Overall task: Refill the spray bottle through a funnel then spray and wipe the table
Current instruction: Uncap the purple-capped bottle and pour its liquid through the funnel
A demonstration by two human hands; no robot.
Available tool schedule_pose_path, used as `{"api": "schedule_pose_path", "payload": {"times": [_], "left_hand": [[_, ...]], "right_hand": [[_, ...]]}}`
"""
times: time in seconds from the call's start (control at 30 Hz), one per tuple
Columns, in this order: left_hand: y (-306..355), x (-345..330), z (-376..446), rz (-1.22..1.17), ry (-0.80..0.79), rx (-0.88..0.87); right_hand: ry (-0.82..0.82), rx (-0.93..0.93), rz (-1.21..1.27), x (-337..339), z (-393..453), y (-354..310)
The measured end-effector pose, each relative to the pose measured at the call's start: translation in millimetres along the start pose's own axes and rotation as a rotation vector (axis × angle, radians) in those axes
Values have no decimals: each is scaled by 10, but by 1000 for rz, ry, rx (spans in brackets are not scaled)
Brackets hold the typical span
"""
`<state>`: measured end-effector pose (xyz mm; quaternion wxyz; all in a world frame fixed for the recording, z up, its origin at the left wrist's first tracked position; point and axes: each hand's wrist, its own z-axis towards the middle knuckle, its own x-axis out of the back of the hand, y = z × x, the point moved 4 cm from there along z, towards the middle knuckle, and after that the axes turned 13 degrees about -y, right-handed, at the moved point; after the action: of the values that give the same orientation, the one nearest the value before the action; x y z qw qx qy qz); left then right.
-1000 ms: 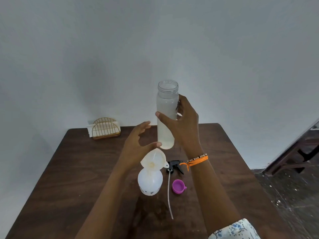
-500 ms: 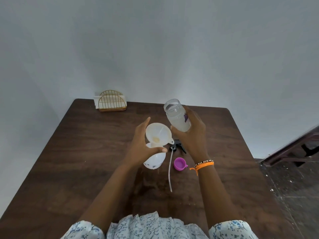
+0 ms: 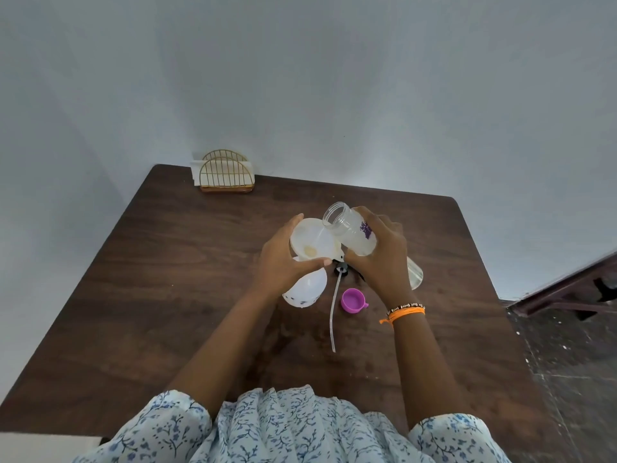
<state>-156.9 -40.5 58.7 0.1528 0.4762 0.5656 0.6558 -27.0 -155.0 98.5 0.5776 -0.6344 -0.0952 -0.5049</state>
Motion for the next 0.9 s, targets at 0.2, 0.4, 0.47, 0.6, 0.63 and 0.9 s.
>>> {"api": "schedule_pose_path", "payload": {"times": [0.2, 0.4, 0.47, 0.6, 0.63, 0.9], "left_hand": [[-28, 27, 11, 10, 25, 6], [-71, 26, 9, -10, 38, 20], [-67, 25, 15, -14, 43, 19], [-64, 27, 24, -9, 38, 14], [-63, 27, 22, -7, 37, 13], [-44, 29, 20, -1, 43, 7]], "right_hand": [[-5, 8, -70, -28, 28, 17], [-13, 8, -138, -47, 20, 26], [-17, 9, -166, -47, 20, 15], [-28, 3, -179, -44, 23, 10], [-29, 4, -178, -44, 26, 9], [-28, -10, -223, -39, 30, -16]]}}
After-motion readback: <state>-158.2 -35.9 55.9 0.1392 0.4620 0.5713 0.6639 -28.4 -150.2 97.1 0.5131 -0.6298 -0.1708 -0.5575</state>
